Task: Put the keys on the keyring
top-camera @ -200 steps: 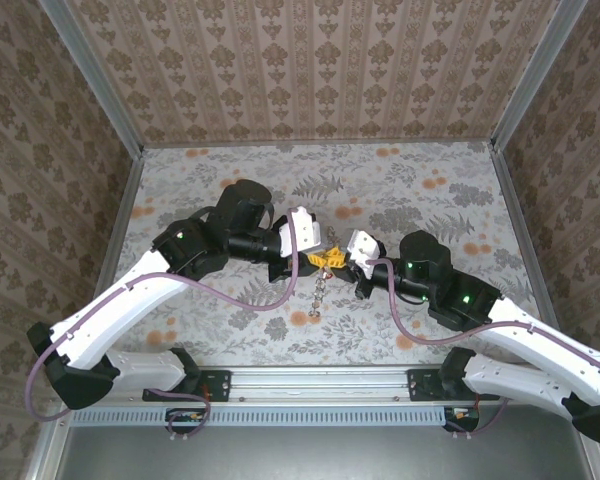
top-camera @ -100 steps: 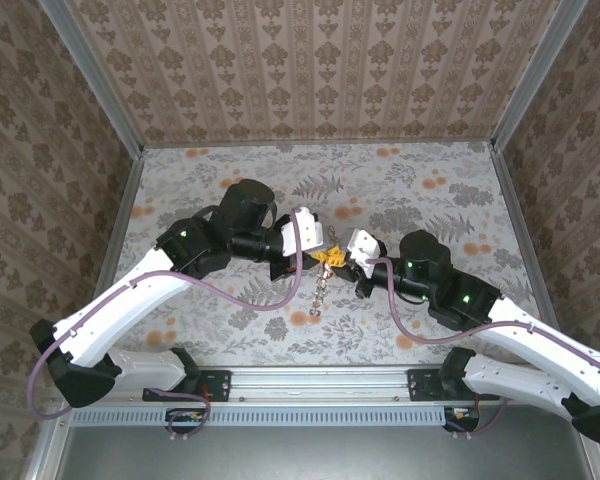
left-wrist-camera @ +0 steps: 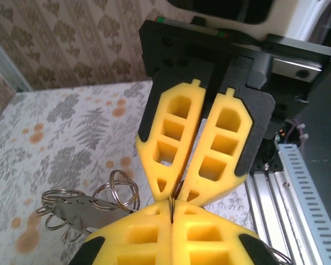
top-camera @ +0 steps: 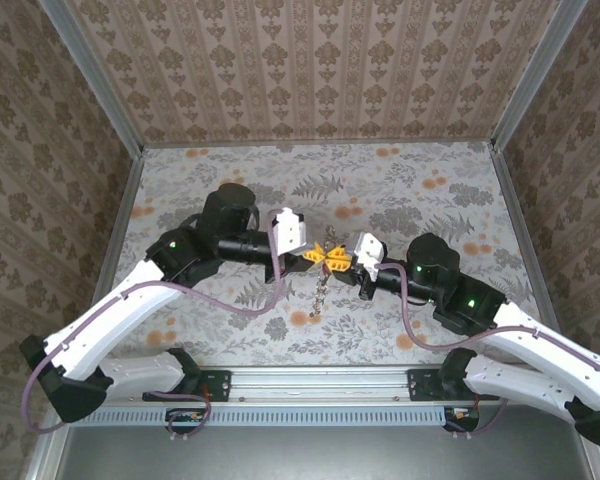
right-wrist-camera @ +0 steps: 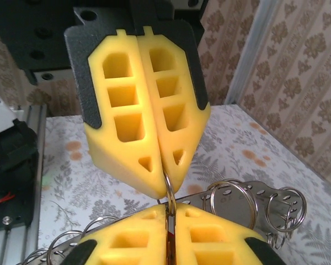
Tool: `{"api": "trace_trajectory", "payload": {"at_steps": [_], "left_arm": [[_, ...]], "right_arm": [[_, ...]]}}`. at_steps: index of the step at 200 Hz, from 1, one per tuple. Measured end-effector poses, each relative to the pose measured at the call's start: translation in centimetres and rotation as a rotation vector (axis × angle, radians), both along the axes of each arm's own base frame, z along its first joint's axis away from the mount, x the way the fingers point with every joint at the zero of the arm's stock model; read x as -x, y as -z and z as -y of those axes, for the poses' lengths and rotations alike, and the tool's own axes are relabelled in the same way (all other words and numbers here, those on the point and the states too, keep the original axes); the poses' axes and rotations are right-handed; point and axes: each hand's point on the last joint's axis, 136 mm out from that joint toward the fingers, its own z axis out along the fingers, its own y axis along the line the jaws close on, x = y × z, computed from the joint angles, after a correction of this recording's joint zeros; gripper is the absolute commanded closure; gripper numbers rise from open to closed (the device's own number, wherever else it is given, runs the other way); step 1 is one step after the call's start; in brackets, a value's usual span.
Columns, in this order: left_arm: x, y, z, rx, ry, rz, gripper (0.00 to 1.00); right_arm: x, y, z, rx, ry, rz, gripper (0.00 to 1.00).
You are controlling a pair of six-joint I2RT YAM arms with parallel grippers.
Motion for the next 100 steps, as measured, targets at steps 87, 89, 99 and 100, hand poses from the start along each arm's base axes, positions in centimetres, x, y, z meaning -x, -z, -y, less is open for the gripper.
{"api": "trace_trajectory", "payload": {"at_steps": [87,89,99,100], "left_arm": [[2.0,-1.9,-0.6,0.194,0.124,-0.028,1.00],[2.1,-1.9,-0.6,0.197,0.125,-0.029,1.00],[2.1,-2.0,-0.6,0.211,0.131,-0.028,1.00],[2.1,-2.0,-0.6,0.212,0.132,-0.029,1.00]], "right_arm": [[2.2,-2.0,-0.4,-0.081,-0.118,0.051,0.85],[2.3,-2.0,-0.4,-0.081,-0.120,0.051,0.85],[2.4,-2.0,-0.4,-0.082,-0.128,0.051,0.85],[2.4,-2.0,-0.4,-0.082,-0.129,0.051,0.85]]}}
